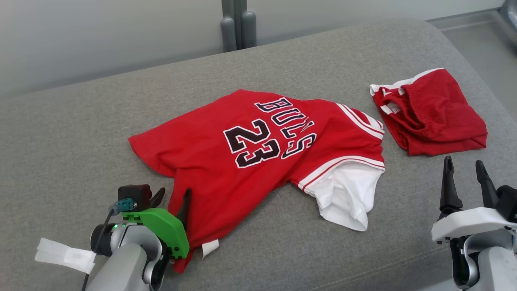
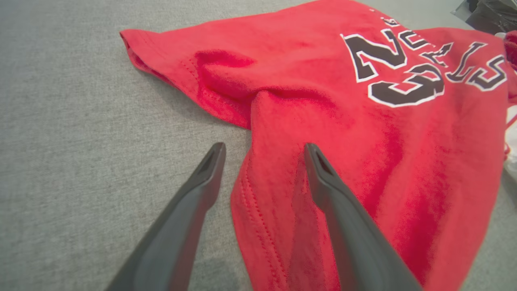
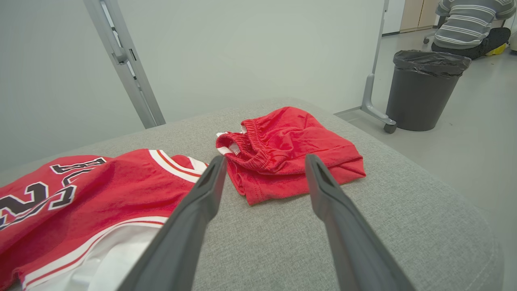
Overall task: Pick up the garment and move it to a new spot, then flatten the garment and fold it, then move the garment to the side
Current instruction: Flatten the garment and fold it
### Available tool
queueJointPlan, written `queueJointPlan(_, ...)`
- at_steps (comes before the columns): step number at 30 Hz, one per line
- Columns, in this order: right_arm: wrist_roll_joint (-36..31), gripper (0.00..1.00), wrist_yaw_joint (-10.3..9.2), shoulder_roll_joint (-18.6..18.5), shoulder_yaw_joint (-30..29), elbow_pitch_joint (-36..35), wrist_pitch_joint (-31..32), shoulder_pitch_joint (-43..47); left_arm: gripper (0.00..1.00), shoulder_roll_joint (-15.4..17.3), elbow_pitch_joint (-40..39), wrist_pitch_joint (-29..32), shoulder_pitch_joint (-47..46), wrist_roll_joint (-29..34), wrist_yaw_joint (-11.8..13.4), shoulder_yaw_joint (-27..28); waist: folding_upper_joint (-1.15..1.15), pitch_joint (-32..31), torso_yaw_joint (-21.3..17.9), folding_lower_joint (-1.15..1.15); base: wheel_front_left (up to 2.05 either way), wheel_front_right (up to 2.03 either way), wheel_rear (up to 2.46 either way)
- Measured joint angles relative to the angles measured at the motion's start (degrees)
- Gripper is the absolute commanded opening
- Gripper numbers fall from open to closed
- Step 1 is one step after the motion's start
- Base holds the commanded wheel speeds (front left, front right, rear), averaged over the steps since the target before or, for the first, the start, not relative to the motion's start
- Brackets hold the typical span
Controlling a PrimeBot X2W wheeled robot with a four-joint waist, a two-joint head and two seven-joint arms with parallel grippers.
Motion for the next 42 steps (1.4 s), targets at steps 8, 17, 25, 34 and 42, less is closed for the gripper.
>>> queueJointPlan(8,0.02,1.00,0.00,0.00,0.16,-0.23,0.04,-0.49,1.00,-3.07,11.73,0.22,-5.91,-1.30,-2.79,-1.41,0.00,1.96,-2.55,0.00,0.00,0.00,0.00)
queueJointPlan(17,0.02,1.00,0.00,0.00,0.26,-0.01,-0.03,-0.64,0.00,-4.48,17.74,-5.24,-9.58,-0.21,-3.68,-4.94,0.00,1.93,-2.45,0.00,0.00,0.00,0.00)
queueJointPlan(25,0.01,1.00,0.01,0.01,-0.21,0.00,-0.08,-0.13,0.00,-2.86,15.50,-9.21,-13.33,4.10,-0.73,-4.93,0.00,1.06,-0.30,0.00,0.00,0.00,0.00)
queueJointPlan(34,-0.04,1.00,0.00,0.01,-0.41,-0.46,0.07,0.25,0.00,0.04,2.47,-9.44,-12.21,8.87,2.40,-1.30,0.00,-0.01,2.04,0.00,0.00,0.00,0.00)
queueJointPlan(42,-0.04,1.00,0.01,0.01,-0.12,-0.87,0.48,0.31,0.00,2.74,-1.13,-9.45,-11.16,10.55,4.09,-0.93,0.00,0.07,2.36,0.00,0.00,0.00,0.00)
